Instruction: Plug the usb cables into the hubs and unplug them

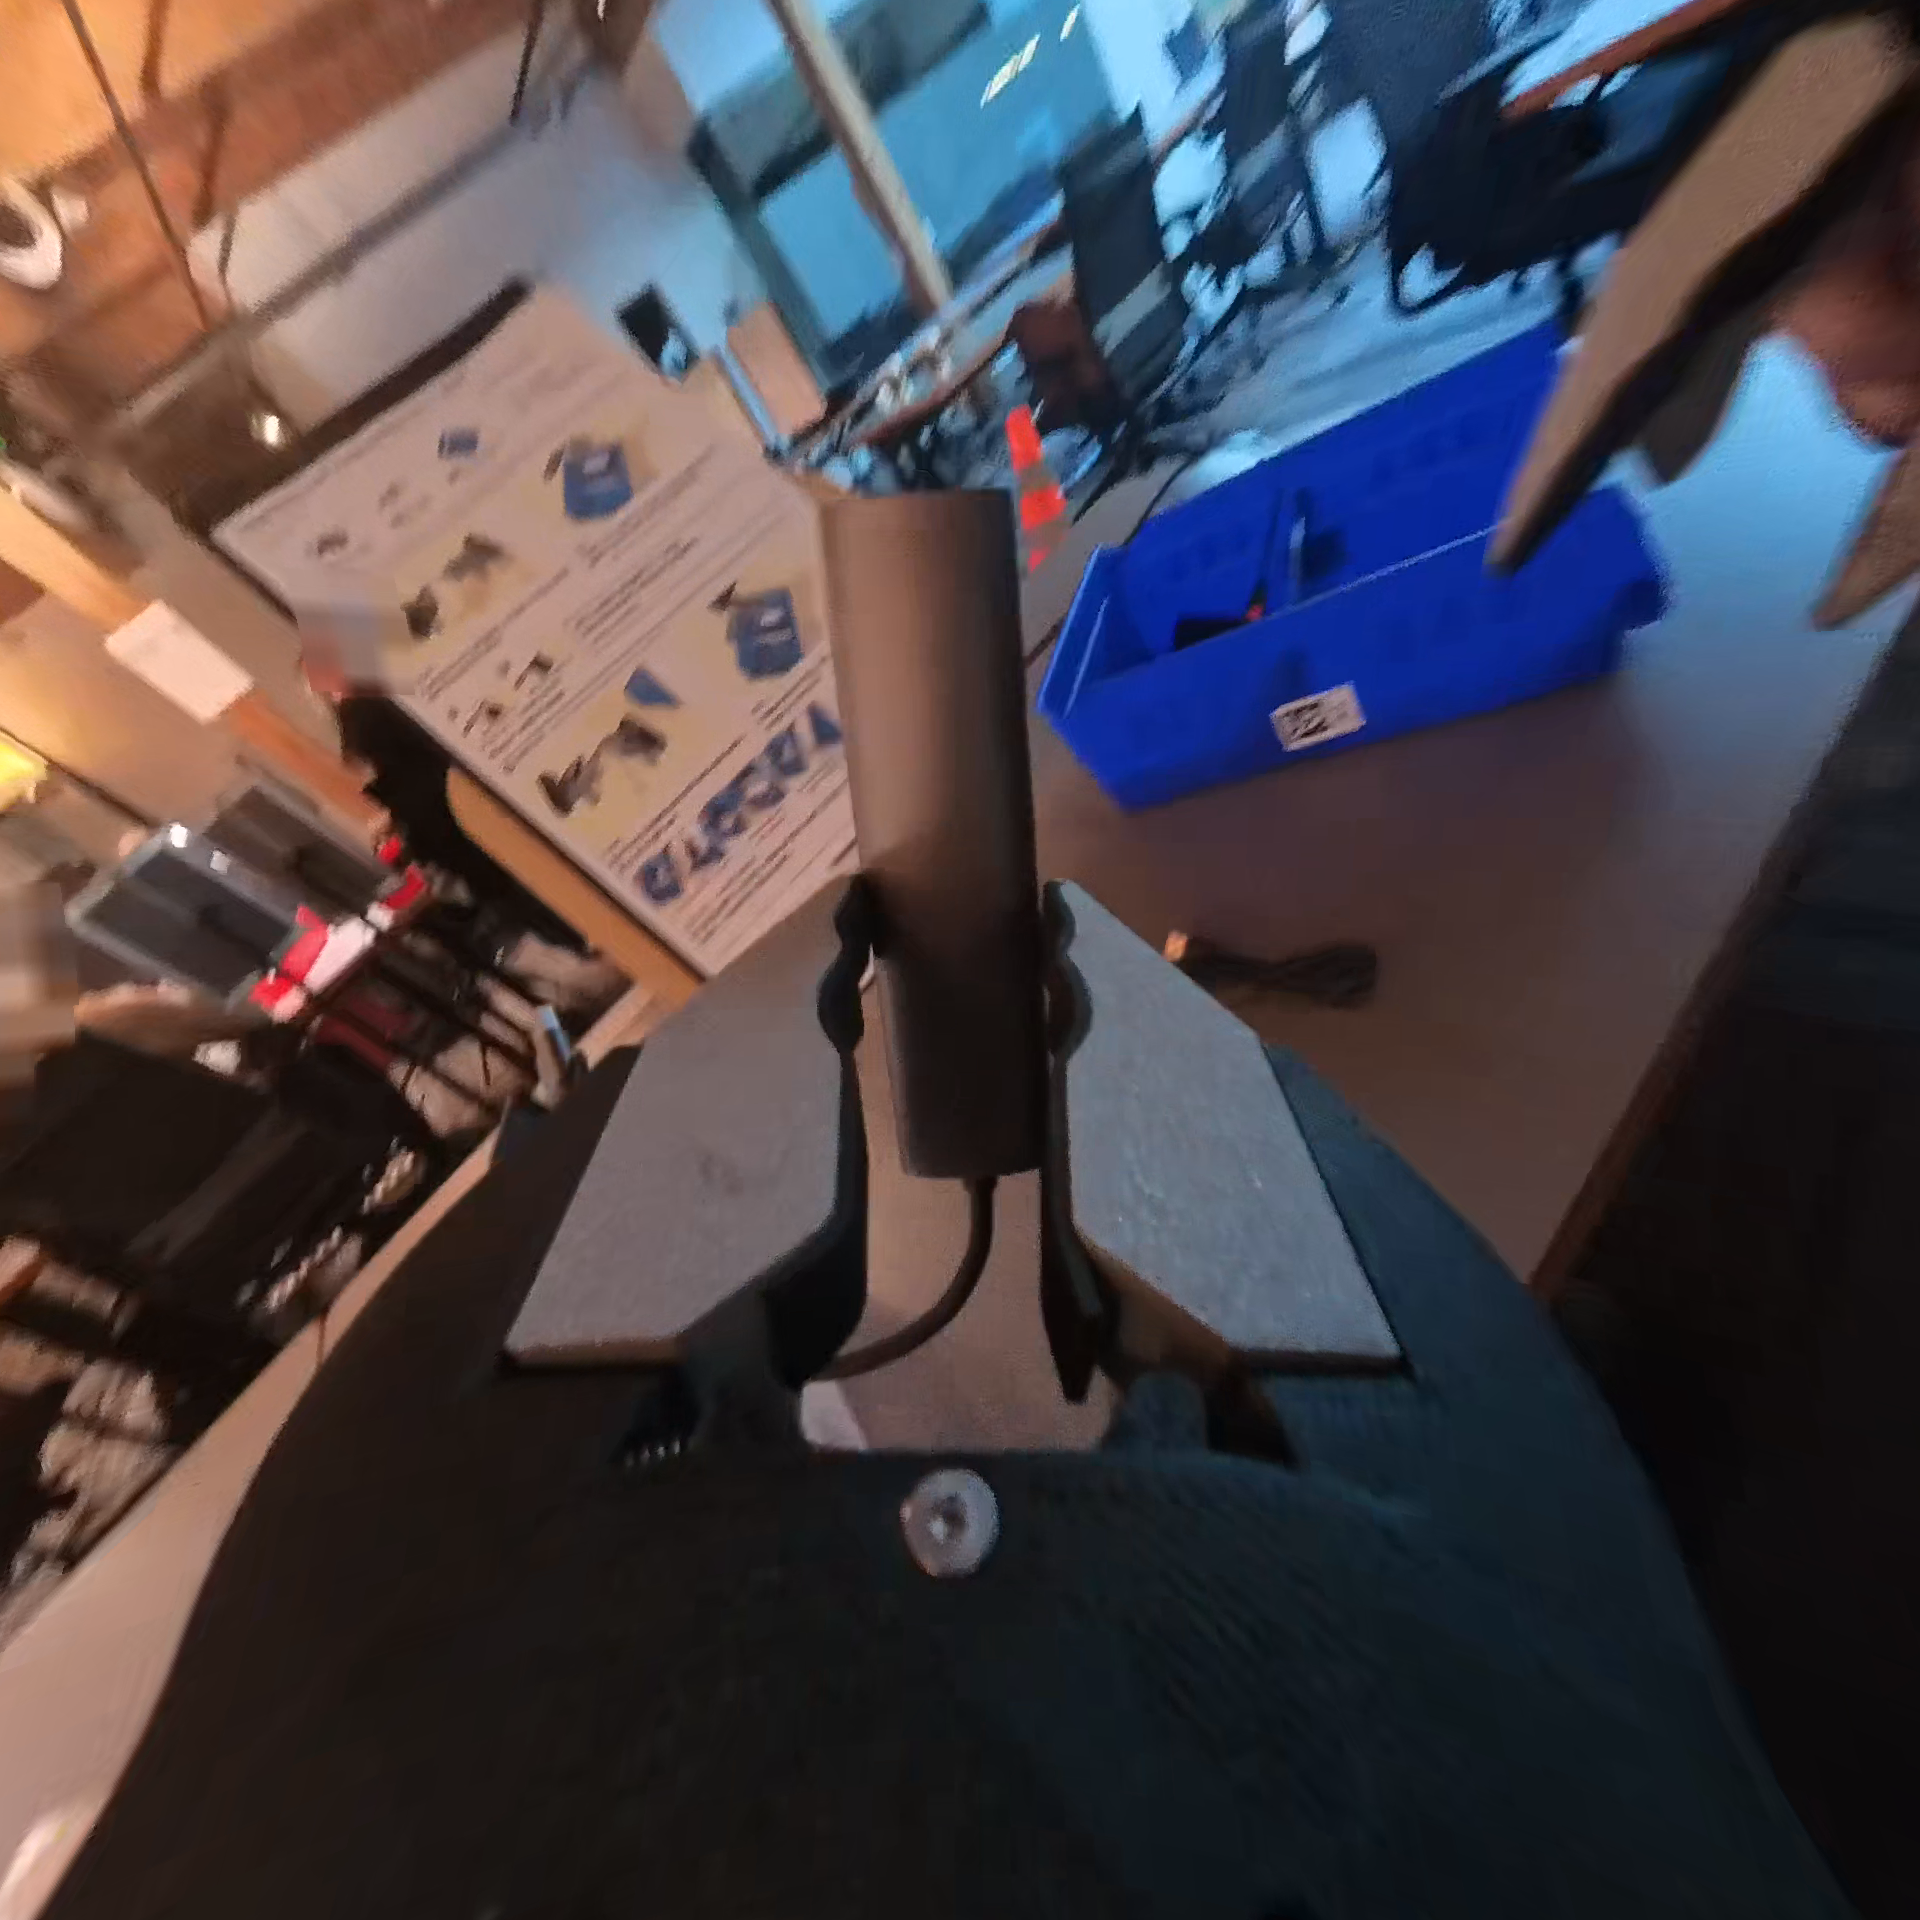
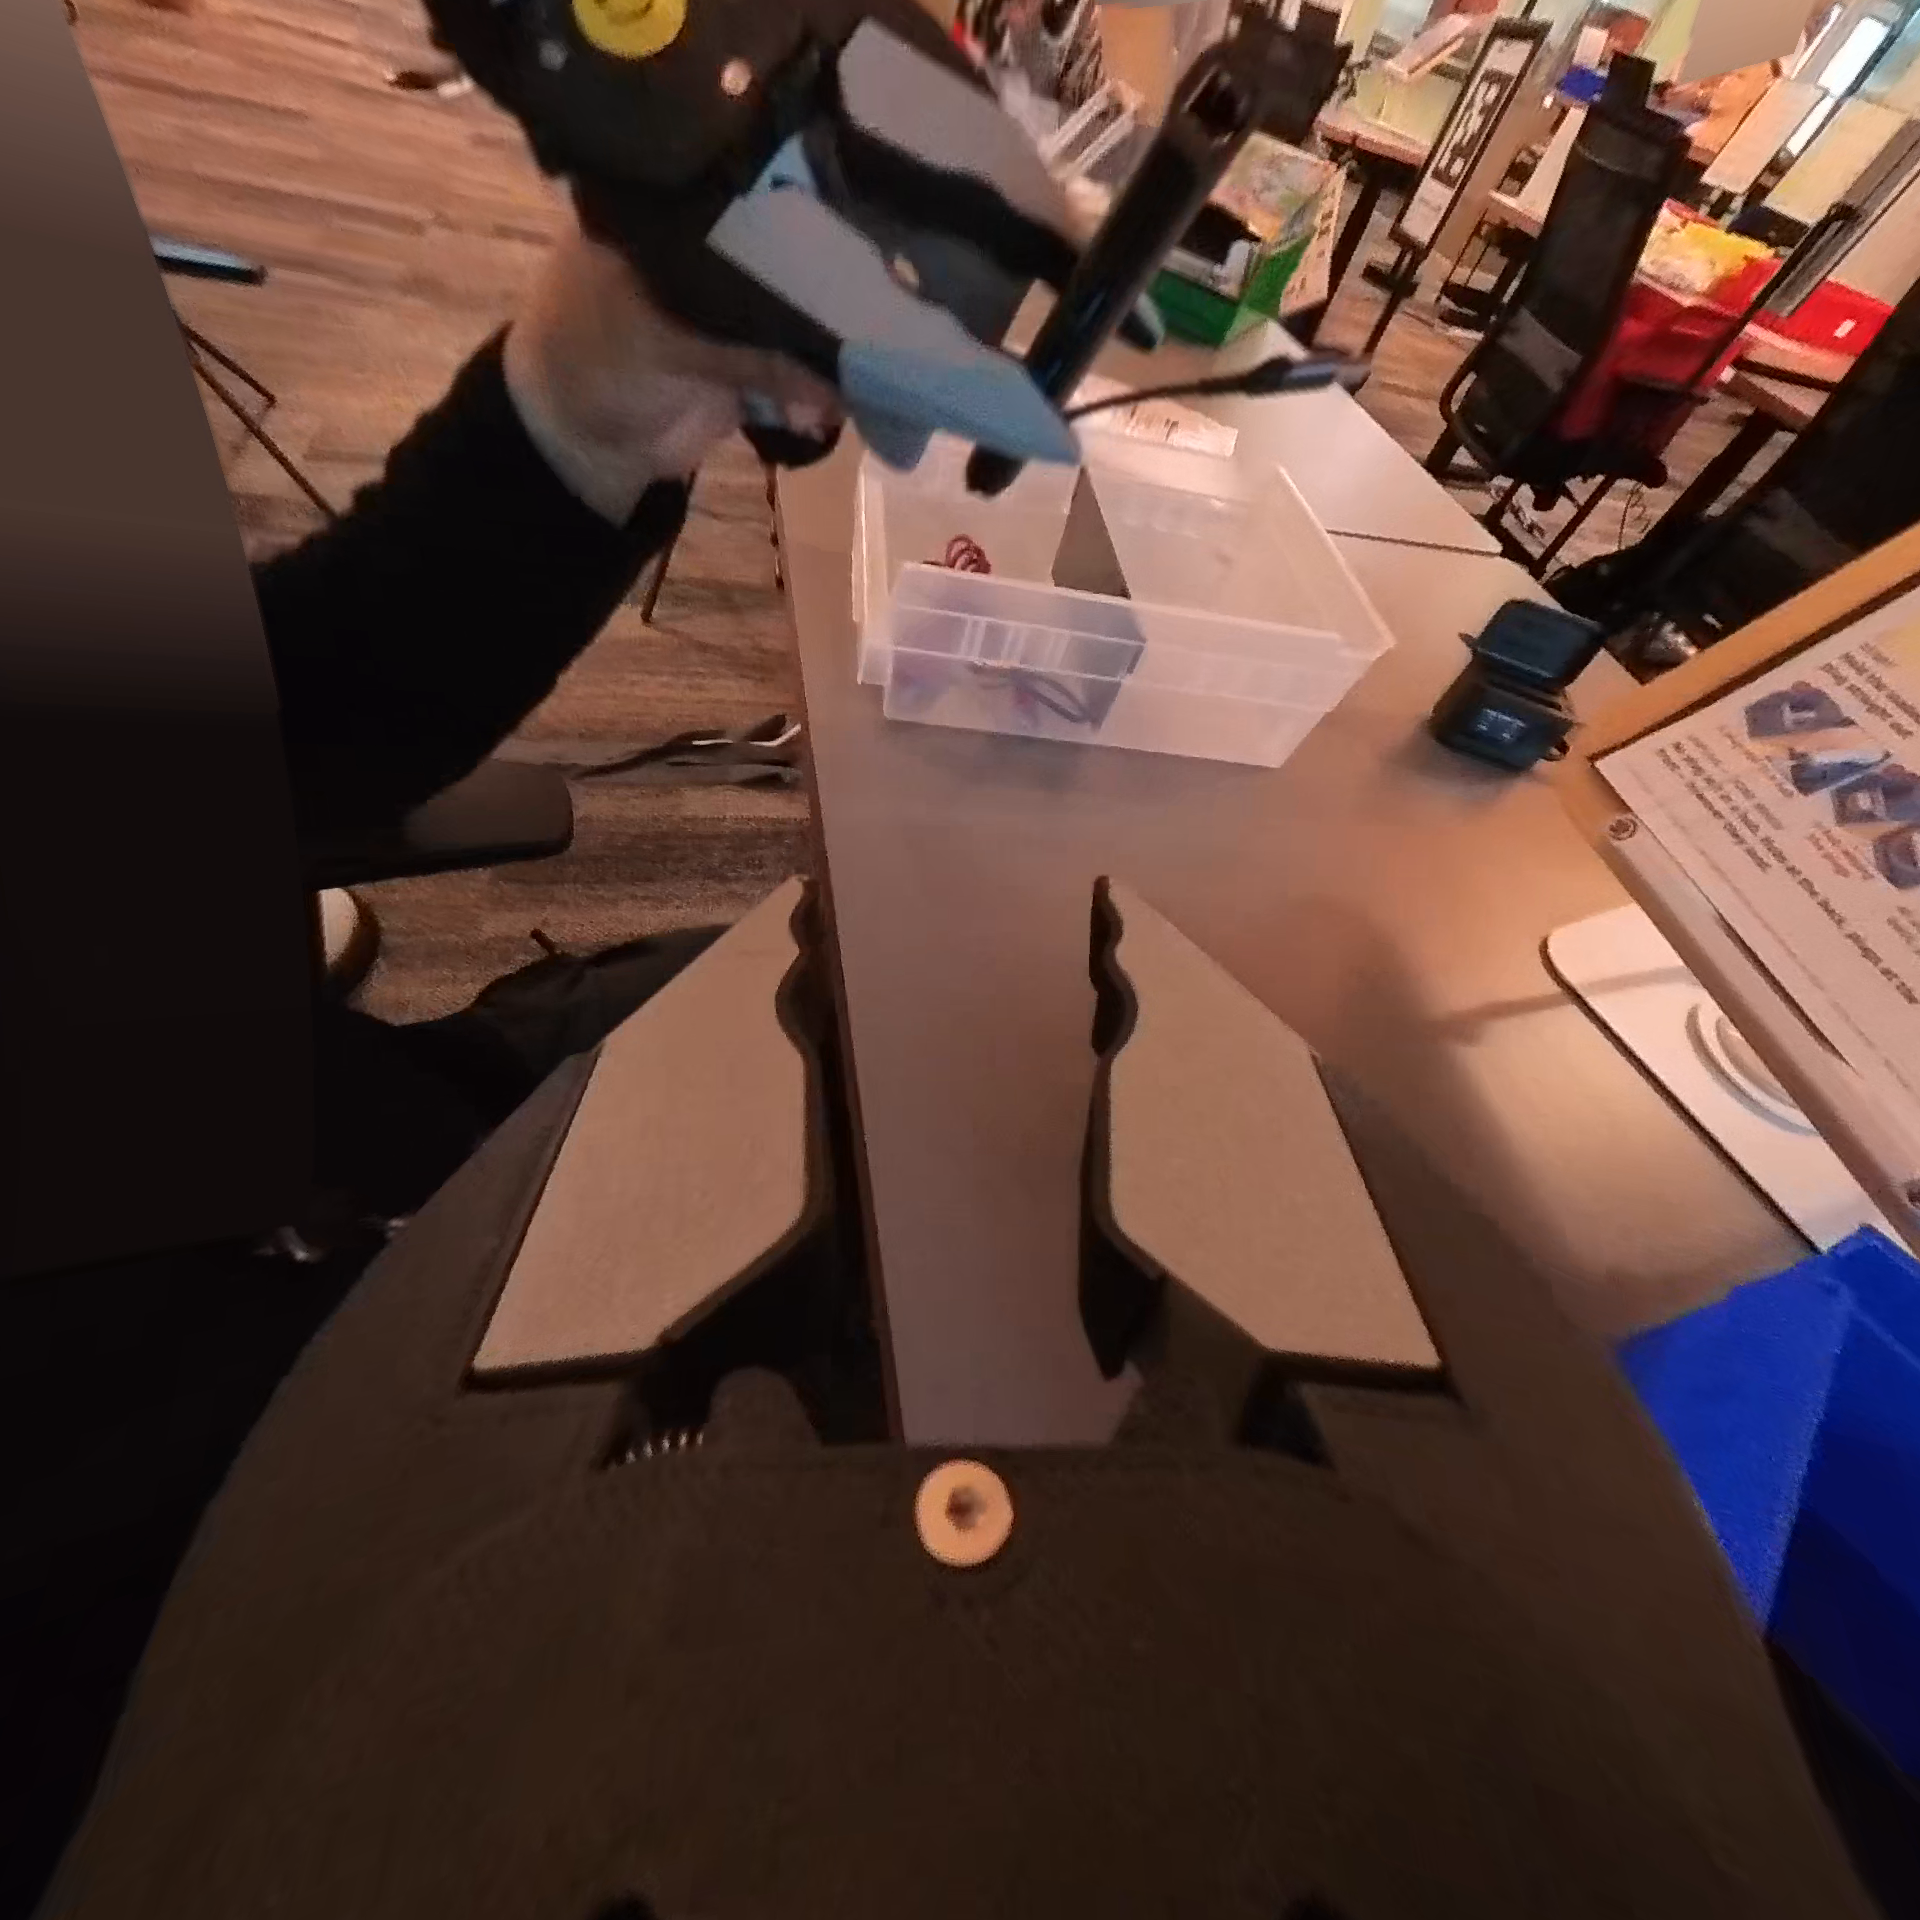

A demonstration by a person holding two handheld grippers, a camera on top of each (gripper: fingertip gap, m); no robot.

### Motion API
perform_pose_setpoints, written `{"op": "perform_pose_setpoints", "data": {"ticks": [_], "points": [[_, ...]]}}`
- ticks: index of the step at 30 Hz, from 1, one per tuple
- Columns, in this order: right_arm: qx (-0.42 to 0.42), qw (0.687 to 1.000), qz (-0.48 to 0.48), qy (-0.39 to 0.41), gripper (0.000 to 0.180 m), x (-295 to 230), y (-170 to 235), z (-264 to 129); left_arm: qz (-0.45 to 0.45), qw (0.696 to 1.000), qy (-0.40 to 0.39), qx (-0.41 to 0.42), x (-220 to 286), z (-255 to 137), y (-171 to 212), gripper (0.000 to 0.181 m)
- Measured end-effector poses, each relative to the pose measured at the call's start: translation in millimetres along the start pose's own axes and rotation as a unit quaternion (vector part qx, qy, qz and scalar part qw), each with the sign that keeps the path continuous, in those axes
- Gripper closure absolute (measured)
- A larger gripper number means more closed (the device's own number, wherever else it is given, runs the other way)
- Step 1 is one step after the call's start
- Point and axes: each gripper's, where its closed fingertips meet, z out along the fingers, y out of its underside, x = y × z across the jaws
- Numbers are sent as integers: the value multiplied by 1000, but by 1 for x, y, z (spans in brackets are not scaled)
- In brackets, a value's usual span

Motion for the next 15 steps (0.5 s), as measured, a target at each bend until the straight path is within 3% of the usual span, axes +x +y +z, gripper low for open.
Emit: {"op": "perform_pose_setpoints", "data": {"ticks": [3,8,10,13,15], "points": [[61,998,12,2,125,3,-24,10,26,998,9,49,15,7,-18,150],[163,985,43,20,132,19,-64,27,96,995,-1,14,41,31,-5,150],[158,986,47,34,137,28,-63,38,117,993,-21,-16,40,38,5,150],[118,991,47,31,134,30,-46,53,63,997,36,18,57,42,-3,150],[135,990,32,37,156,31,-47,50,28,996,71,43,68,45,-10,150]]}}
